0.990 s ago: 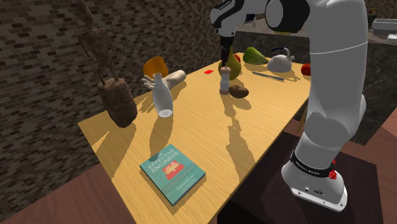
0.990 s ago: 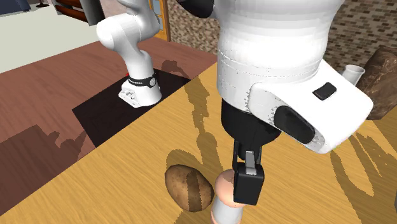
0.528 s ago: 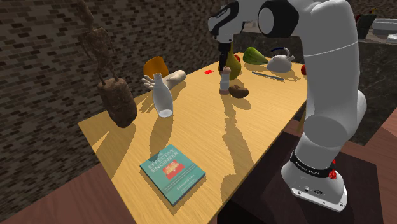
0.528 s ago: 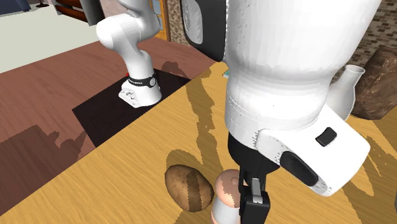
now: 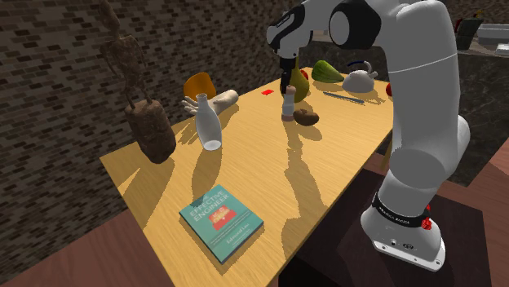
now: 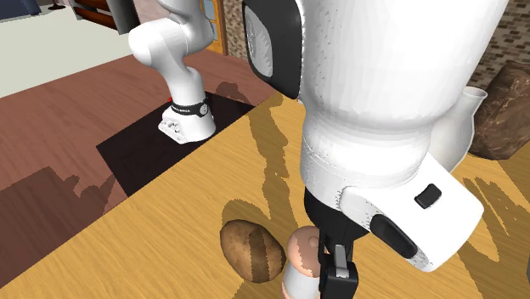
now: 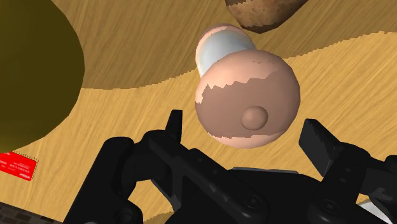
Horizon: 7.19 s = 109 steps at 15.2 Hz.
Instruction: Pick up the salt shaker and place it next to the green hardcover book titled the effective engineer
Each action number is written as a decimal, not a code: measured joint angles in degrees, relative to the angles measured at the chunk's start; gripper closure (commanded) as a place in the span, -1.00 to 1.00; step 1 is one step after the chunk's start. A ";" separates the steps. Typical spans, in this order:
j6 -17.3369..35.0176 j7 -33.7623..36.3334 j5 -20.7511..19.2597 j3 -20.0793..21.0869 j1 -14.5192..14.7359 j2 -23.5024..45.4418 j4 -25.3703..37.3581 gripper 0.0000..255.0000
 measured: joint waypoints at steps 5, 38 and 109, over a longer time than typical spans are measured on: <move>0.02 -0.01 0.02 0.01 0.00 -0.01 0.05 1.00; -10.63 13.14 -7.46 1.23 9.30 -14.91 -1.93 1.00; 3.63 54.56 -12.88 19.99 31.57 -22.13 -20.58 1.00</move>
